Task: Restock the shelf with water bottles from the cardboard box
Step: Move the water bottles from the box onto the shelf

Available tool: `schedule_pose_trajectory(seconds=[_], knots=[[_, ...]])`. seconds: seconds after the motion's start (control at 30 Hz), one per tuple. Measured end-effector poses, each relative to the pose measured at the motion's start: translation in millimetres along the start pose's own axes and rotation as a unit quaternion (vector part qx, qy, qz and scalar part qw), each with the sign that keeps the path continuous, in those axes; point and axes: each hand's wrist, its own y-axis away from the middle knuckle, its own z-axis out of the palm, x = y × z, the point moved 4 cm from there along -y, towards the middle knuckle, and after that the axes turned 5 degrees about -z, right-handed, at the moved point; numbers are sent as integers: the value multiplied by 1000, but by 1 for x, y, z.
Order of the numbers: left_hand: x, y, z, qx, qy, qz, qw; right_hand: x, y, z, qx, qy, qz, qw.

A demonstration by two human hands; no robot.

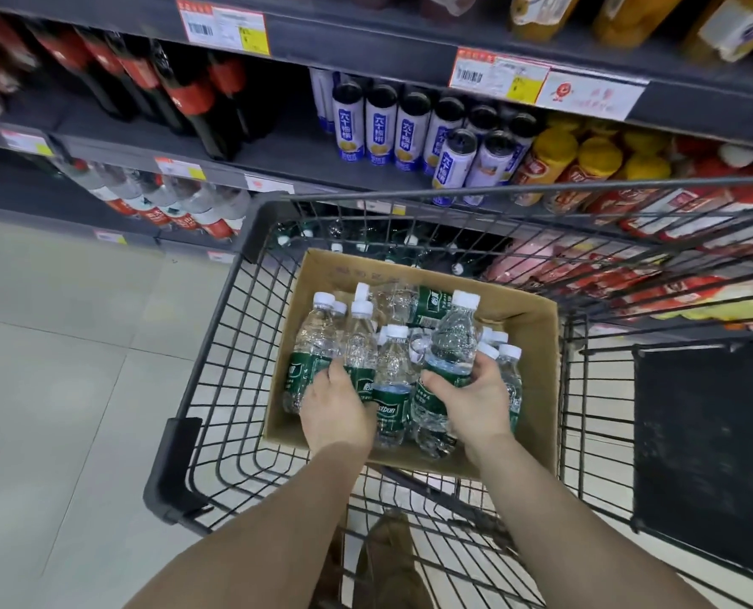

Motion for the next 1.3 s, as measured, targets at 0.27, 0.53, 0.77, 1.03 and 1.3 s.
schedule_pose_trajectory(seconds=[0.27,0.53,0.77,1.03,1.3], knots=[[12,-4,0,-20,12,-2,1000,10,1,-8,6,17,-4,1000],[29,14,6,-17,19,46,999,14,1,-15,2,28,-3,1000],[43,-2,2,-272,245,-102,925,13,0,-32,0,-8,-4,1000],[32,17,-68,-503,482,-94,711,-46,30,-54,-44,-33,-22,998],[-8,29,-232,-416,578,36,701,-200,93,-11,-200,-8,-117,973]])
